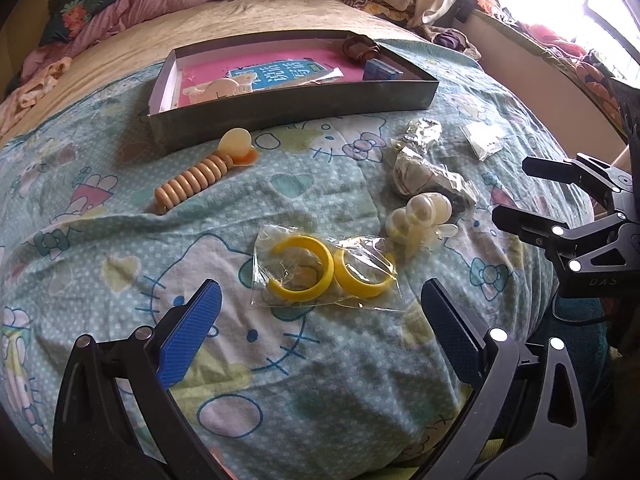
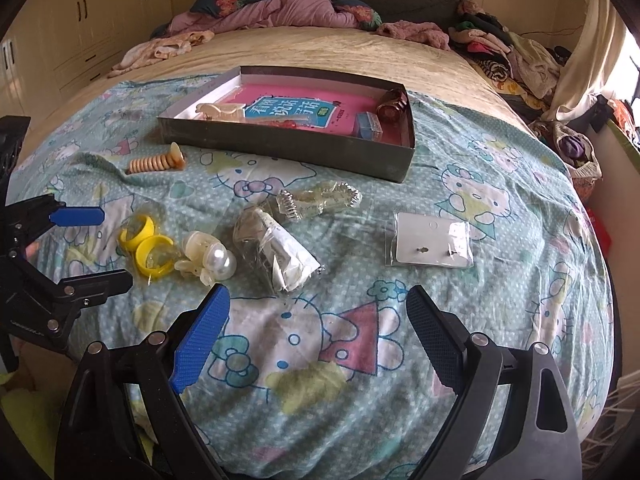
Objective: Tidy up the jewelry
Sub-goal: 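Grasp yellow bangle bag with left tool while right tool grasps silver jewelry bag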
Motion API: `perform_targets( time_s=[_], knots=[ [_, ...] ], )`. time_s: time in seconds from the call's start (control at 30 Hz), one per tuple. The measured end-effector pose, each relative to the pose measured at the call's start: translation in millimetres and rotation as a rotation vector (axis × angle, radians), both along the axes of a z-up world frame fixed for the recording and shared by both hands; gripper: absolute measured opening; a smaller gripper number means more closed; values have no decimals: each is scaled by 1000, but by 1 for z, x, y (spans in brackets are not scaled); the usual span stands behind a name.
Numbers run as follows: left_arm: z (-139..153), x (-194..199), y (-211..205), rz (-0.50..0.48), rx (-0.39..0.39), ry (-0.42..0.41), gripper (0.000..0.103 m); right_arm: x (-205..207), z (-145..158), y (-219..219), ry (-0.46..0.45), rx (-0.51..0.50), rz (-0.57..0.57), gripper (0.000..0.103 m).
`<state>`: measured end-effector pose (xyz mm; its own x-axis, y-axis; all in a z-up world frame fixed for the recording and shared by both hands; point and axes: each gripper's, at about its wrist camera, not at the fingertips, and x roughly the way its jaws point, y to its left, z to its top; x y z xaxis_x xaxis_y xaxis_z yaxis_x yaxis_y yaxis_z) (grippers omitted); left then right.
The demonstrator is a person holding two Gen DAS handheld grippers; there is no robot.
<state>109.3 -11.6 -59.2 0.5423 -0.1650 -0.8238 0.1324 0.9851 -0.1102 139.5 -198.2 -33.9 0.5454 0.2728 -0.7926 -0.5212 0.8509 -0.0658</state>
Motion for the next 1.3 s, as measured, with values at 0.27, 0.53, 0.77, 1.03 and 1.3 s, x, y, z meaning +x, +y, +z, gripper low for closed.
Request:
perform_targets(
  time_s=[0.27,0.53,0.77,1.03,1.3],
  knots=[
    [-11,7,-3,-6,-1,25,93,24,-25,18,72,-52,79,89],
    [-15,13,-2,0,-6,32,93,40,-41,38,86,-90,124,85],
    [-18,18,-5,2,9,27,93,44,-45,46,91,-44,176,49],
    [-21,16,-19,-37,73,-24,78,29,-37,33,99,35,175,42],
    [-10,9,-18,-68,29,-53,74,23,-21,13,73,118,111,42]
  ],
)
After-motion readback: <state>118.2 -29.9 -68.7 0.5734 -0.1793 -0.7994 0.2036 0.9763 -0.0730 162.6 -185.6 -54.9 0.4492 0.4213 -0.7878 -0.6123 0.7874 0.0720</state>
